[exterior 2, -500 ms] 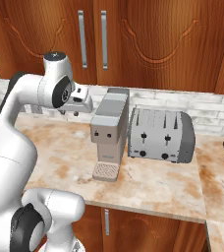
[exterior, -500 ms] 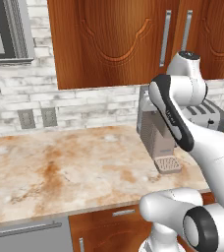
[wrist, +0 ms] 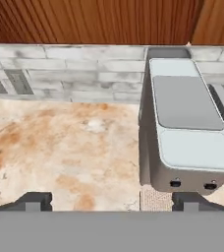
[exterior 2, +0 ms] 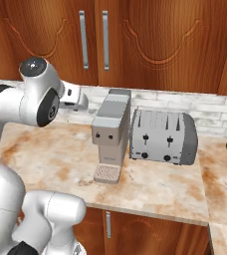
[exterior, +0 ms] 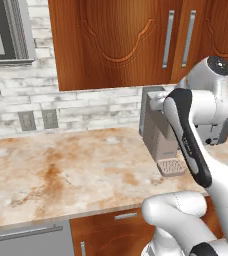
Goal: Open the cabinet directly in front. Then move the beer and the cup to the dining counter with the candle on it.
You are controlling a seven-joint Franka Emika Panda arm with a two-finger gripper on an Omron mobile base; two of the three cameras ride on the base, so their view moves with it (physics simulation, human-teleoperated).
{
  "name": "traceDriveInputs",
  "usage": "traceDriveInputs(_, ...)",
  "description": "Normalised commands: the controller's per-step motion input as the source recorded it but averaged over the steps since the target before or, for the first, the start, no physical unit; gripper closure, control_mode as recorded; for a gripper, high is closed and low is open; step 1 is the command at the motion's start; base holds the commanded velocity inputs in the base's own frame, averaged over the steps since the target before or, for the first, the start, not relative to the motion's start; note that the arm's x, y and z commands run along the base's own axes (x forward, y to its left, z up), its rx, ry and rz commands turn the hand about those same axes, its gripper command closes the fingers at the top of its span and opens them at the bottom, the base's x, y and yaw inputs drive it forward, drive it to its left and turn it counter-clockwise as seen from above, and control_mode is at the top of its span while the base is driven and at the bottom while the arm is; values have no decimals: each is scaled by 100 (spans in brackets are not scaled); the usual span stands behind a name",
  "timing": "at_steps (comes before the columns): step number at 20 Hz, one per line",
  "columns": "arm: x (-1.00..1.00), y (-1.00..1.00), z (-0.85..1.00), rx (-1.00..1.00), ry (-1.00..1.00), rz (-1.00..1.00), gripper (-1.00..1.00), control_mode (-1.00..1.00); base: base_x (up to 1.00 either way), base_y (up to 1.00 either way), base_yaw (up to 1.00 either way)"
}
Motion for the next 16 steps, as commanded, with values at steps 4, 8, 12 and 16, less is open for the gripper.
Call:
traceDriveInputs(4, -76, -1, 69, 0, -69, 0, -100, -100, 0, 0, 0)
traceDriveInputs(8, -86, -9, 61, 1, -70, 1, -100, -100, 0, 0, 0)
traceDriveInputs(12, -86, -22, 50, 6, -68, 0, -100, -100, 0, 0, 0)
traceDriveInputs(16, -46, -16, 17, 9, -32, 0, -100, -100, 0, 0, 0)
